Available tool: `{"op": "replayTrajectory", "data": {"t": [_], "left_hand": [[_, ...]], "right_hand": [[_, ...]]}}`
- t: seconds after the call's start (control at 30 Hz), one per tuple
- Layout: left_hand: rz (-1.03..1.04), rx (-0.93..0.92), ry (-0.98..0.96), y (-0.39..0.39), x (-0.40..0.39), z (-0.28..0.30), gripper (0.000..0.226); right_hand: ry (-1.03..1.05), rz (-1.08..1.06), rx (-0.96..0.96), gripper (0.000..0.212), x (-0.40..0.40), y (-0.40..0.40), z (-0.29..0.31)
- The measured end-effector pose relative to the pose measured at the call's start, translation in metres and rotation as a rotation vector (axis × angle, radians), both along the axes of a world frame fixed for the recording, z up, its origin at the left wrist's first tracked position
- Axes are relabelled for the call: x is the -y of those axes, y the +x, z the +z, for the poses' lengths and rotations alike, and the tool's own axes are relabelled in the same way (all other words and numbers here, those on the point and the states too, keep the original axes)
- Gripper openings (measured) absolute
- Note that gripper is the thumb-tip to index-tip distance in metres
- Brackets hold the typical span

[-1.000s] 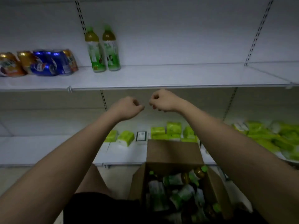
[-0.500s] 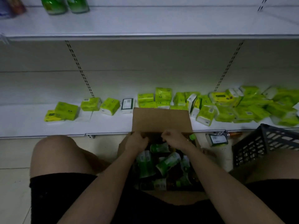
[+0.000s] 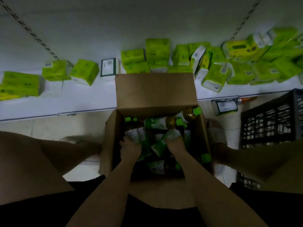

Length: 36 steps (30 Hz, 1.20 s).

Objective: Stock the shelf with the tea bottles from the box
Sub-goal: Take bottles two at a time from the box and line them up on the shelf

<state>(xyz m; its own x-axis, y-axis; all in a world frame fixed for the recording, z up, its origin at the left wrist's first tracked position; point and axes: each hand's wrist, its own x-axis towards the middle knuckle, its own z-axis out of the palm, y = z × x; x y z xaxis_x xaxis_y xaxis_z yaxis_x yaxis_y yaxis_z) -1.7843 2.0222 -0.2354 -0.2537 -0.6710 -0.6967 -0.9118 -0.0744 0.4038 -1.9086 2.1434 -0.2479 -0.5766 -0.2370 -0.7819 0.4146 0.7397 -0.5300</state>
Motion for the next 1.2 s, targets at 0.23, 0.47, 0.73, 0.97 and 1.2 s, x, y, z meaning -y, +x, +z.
{"op": "replayTrajectory", "data": {"t": [0.23,0.47,0.73,0.97,1.2], "left_hand": [[0.100,-0.050,0.056,-0.006,0.010,-0.049,0.083],[0.113,-0.047,-0.006,-0.005,0.015,-0.073,0.071],[0.217,-0.091,0.098,0.000,0.020,-0.061,0.063],[0.178,-0.170,0.094,0.014,0.005,-0.021,0.082],[0.161,-0.342,0.104,0.017,-0.005,0.032,0.073]], "right_hand": [[0.040,-0.252,0.187,0.048,0.017,-0.007,-0.041],[-0.035,-0.505,0.314,0.045,0.016,-0.006,-0.042],[-0.055,-0.580,0.336,0.047,0.009,-0.005,-0.021],[-0.125,-0.588,0.274,0.047,-0.005,0.010,0.010],[-0.201,-0.533,0.144,0.043,-0.021,0.028,0.060]]}}
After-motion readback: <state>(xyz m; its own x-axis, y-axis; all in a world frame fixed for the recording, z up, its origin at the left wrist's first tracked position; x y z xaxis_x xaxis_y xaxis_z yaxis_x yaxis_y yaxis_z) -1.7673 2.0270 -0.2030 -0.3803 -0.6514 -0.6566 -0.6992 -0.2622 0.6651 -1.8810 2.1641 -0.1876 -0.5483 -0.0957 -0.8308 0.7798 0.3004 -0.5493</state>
